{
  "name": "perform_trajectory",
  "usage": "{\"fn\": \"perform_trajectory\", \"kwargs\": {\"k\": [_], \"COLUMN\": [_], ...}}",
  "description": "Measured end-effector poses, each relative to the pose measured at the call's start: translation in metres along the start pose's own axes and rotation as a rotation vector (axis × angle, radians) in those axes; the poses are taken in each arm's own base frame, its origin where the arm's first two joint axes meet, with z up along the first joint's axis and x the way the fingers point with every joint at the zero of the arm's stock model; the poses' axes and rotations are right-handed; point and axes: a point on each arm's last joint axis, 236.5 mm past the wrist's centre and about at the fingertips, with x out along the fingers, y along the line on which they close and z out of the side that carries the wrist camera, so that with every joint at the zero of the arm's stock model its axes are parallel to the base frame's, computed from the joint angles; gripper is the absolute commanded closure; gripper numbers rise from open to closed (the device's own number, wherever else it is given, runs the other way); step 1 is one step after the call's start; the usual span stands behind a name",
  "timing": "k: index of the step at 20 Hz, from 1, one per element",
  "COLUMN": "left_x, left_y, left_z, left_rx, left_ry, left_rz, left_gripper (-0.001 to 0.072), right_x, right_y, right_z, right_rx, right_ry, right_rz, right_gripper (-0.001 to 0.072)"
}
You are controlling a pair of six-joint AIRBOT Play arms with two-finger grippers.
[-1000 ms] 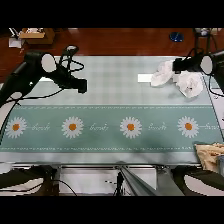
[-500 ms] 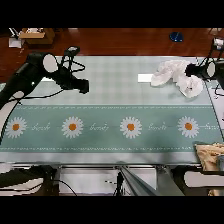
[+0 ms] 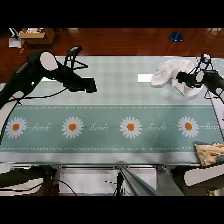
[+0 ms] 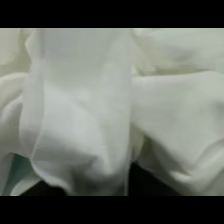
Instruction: Fold the shirts.
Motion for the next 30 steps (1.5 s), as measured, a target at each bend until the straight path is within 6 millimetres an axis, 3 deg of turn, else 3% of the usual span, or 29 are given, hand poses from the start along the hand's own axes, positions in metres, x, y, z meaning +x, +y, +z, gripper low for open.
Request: {"fn": "perform_trajectory", "kwargs": {"k": [2,4,7,9,11,13,16,18,20,22,24,28,30], "left_x": [-0.005,-0.019,-0.068,-0.119,-0.182,-0.251,-0.345,-0.389,-0.417,-0.426,-0.42,-0.388,-0.368], "left_y": [-0.003,-0.009,-0.023,-0.038,-0.058,-0.081,-0.114,-0.128,-0.137,-0.14,-0.137,-0.124,-0.115], "left_z": [0.005,0.017,0.051,0.074,0.09,0.095,0.079,0.056,0.032,0.01,-0.009,-0.029,-0.033], "left_rx": [0.014,0.032,0.077,0.116,0.165,0.222,0.298,0.337,0.365,0.384,0.392,0.371,0.35], "left_ry": [-0.016,-0.06,-0.188,-0.302,-0.433,-0.575,-0.77,-0.854,-0.897,-0.881,-0.821,-0.673,-0.604], "left_rz": [-0.009,-0.018,-0.029,-0.037,-0.045,-0.053,-0.066,-0.067,-0.065,-0.058,-0.046,-0.03,-0.025], "left_gripper": [-0.0013,-0.0013,-0.0013,-0.0013,-0.0013,-0.0013,-0.0013,-0.0013,-0.0013,-0.0013,-0.0011,-0.0001,0.0164], "right_x": [-0.007,-0.029,-0.093,-0.156,-0.236,-0.324,-0.451,-0.515,-0.556,-0.571,-0.566,-0.513,-0.474], "right_y": [0.004,0.011,0.026,0.04,0.056,0.071,0.089,0.095,0.102,0.115,0.136,0.197,0.229], "right_z": [0.011,0.036,0.092,0.129,0.159,0.174,0.168,0.147,0.12,0.088,0.053,-0.028,-0.073], "right_rx": [0.011,0.019,0.006,-0.013,-0.032,-0.048,-0.072,-0.089,-0.101,-0.129,-0.187,-0.369,-0.477], "right_ry": [-0.028,-0.093,-0.247,-0.373,-0.518,-0.659,-0.843,-0.909,-0.912,-0.841,-0.707,-0.349,-0.179], "right_rz": [0.014,0.037,0.086,0.133,0.197,0.267,0.386,0.46,0.544,0.628,0.703,0.795,0.795], "right_gripper": [0.0686,0.0688,0.0688,0.0687,0.0687,0.0687,0.0687,0.0687,0.0687,0.0687,0.0687,0.0686,0.0686]}}
